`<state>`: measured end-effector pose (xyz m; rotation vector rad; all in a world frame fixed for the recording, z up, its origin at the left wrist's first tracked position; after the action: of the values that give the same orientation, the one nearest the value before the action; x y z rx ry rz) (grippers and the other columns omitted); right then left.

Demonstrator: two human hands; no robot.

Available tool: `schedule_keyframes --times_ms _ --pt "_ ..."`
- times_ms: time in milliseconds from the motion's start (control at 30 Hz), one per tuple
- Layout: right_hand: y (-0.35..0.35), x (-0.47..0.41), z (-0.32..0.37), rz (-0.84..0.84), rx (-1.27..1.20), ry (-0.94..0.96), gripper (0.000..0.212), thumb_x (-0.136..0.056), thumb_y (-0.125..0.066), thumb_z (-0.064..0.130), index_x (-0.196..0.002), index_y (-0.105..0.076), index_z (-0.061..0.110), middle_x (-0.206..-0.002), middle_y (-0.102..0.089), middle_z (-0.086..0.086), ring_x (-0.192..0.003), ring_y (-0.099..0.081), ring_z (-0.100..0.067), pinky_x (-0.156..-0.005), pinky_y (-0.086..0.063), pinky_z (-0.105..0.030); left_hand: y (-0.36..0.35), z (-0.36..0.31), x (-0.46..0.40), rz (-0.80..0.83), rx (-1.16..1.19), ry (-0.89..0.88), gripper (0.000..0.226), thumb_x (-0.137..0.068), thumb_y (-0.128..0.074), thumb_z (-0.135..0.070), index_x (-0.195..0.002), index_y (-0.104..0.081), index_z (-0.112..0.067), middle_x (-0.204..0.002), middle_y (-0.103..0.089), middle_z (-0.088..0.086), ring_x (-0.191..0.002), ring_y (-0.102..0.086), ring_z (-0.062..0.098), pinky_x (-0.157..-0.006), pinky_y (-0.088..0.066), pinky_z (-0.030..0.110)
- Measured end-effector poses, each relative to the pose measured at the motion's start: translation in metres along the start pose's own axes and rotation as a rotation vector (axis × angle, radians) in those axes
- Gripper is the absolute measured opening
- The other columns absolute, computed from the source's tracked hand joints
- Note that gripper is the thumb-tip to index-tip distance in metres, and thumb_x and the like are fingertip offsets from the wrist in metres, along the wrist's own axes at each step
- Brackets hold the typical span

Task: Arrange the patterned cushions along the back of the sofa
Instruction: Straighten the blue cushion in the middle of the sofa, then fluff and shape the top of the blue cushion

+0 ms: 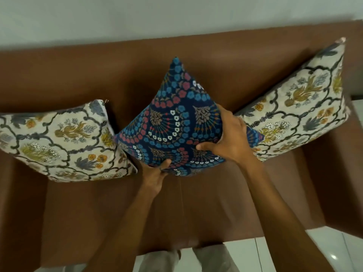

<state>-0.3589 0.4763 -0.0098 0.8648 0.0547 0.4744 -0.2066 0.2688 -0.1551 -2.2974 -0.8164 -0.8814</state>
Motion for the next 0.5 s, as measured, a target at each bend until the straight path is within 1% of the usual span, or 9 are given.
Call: schedule_keyframes --times_ms 67,133,233,300,367,400,433,467,500 --pt "-0.003 -0.014 -0.002 0.026 0.020 0.000 0.130 -0.055 -0.085 0.076 -0.164 -0.029 0.032 -0.160 -0.050 0.005 -0.153 -0.040 -0.024 -0.125 -0.019 -0.071 -0.001 0.005 -0.013 -0.009 0.032 0.002 0.102 -0.074 -0.084 0.005 -0.150 -0.038 -0.046 -0.154 -0.056 0.003 -0.121 -0.068 0.021 -0.104 -0.056 0.063" --pt "-0.008 -0.026 -0.002 0.024 0.004 -0.006 0.131 -0.056 -0.088 0.073 -0.164 -0.027 0.031 -0.161 -0.049 0.003 -0.154 -0.039 -0.025 -0.124 -0.018 -0.072 -0.001 0.001 -0.023 -0.004 0.034 -0.003 0.112 -0.065 -0.089 -0.006 -0.158 -0.036 -0.040 -0.153 -0.058 0.004 -0.127 -0.067 0.026 -0.101 -0.059 0.059" --pt "-0.016 -0.038 -0.003 0.022 -0.006 -0.017 0.136 -0.052 -0.081 0.081 -0.165 -0.024 0.031 -0.163 -0.046 0.001 -0.155 -0.036 -0.026 -0.125 -0.017 -0.073 0.003 -0.011 -0.033 0.012 -0.029 0.004 0.111 -0.064 -0.090 -0.013 -0.160 -0.037 -0.031 -0.153 -0.059 0.007 -0.134 -0.064 0.033 -0.103 -0.058 0.061" --pt "-0.021 -0.039 -0.001 0.012 0.029 -0.049 0.144 -0.051 -0.083 0.082 -0.167 -0.018 0.027 -0.169 -0.038 -0.004 -0.160 -0.028 -0.030 -0.127 -0.013 -0.074 0.006 -0.019 -0.033 0.017 -0.087 -0.006 0.110 -0.068 -0.092 -0.012 -0.161 -0.034 -0.029 -0.156 -0.056 0.006 -0.139 -0.060 0.032 -0.108 -0.055 0.062" --pt "-0.029 -0.028 0.006 -0.079 0.086 -0.081 0.148 -0.056 -0.084 0.083 -0.169 -0.013 0.021 -0.176 -0.021 -0.011 -0.166 -0.010 -0.036 -0.130 -0.003 -0.072 0.012 -0.026 -0.026 -0.045 -0.140 -0.040 0.116 -0.074 -0.093 -0.006 -0.164 -0.024 -0.031 -0.161 -0.048 0.003 -0.145 -0.053 0.028 -0.115 -0.050 0.058" --pt "-0.034 -0.018 0.013 -0.180 0.092 -0.054 0.141 -0.062 -0.083 0.082 -0.169 -0.016 0.018 -0.177 -0.019 -0.012 -0.166 -0.007 -0.036 -0.131 -0.003 -0.067 0.019 -0.029 -0.022 -0.097 -0.160 -0.064 0.118 -0.075 -0.093 -0.004 -0.166 -0.021 -0.030 -0.163 -0.044 0.003 -0.147 -0.049 0.026 -0.117 -0.049 0.055" --pt "-0.043 -0.005 0.024 -0.296 0.070 0.013 0.126 -0.072 -0.081 0.077 -0.166 -0.025 0.016 -0.175 -0.024 -0.011 -0.166 -0.012 -0.035 -0.132 -0.009 -0.064 0.028 -0.032 -0.016 -0.152 -0.178 -0.089 0.118 -0.076 -0.092 -0.002 -0.166 -0.020 -0.028 -0.165 -0.040 0.004 -0.149 -0.046 0.026 -0.117 -0.049 0.051" --pt "-0.056 0.010 0.037 -0.403 0.023 0.111 0.104 -0.083 -0.080 0.068 -0.161 -0.037 0.015 -0.168 -0.036 -0.008 -0.162 -0.025 -0.028 -0.131 -0.022 -0.063 0.041 -0.035 -0.007 -0.209 -0.205 -0.124 0.116 -0.077 -0.091 0.000 -0.165 -0.021 -0.025 -0.166 -0.037 0.005 -0.150 -0.044 0.027 -0.116 -0.050 0.048" --pt "-0.076 0.025 0.052 -0.462 -0.041 0.202 0.077 -0.092 -0.076 0.057 -0.151 -0.048 0.016 -0.156 -0.048 -0.003 -0.152 -0.040 -0.018 -0.122 -0.038 -0.059 0.057 -0.038 0.005 -0.273 -0.248 -0.182 0.111 -0.077 -0.090 0.003 -0.163 -0.024 -0.022 -0.167 -0.035 0.007 -0.151 -0.043 0.028 -0.114 -0.051 0.047"
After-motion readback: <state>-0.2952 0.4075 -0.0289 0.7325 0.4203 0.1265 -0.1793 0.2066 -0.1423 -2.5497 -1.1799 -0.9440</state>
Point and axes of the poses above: each hand's wrist, its own x-axis away from the middle knuckle, its own y-axis out of the back of the hand, z = x × y, the point moved 2 cm from there along -x, towards the middle knuckle
